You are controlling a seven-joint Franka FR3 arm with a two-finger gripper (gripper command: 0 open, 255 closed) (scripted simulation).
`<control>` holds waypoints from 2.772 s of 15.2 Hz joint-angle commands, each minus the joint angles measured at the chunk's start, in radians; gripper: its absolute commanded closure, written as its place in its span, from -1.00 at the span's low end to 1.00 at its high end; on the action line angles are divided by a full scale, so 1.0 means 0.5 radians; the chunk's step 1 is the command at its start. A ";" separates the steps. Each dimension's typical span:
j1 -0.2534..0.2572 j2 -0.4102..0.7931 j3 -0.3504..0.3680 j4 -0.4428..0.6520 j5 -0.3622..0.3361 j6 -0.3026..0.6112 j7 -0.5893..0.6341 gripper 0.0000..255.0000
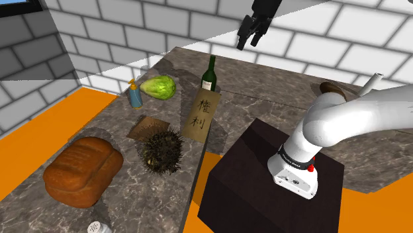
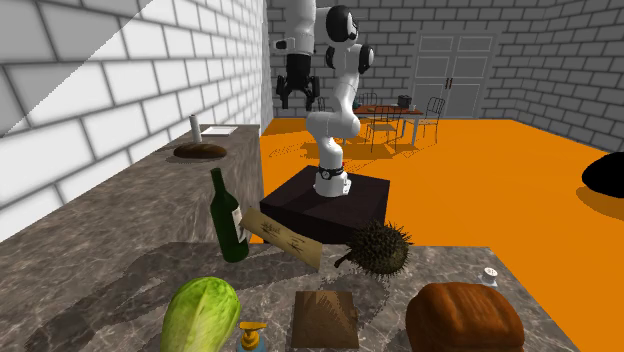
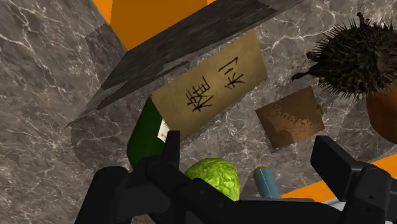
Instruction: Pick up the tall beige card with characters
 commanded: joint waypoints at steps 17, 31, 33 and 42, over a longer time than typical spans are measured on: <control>0.350 1.195 -1.337 0.265 0.773 0.098 -1.712 -1.00; -0.083 2.882 -1.231 1.220 1.711 -0.797 -2.841 -1.00; -0.089 2.918 -1.220 1.220 1.722 -0.775 -2.866 -1.00; -0.106 3.004 -1.197 1.226 1.749 -0.727 -2.921 1.00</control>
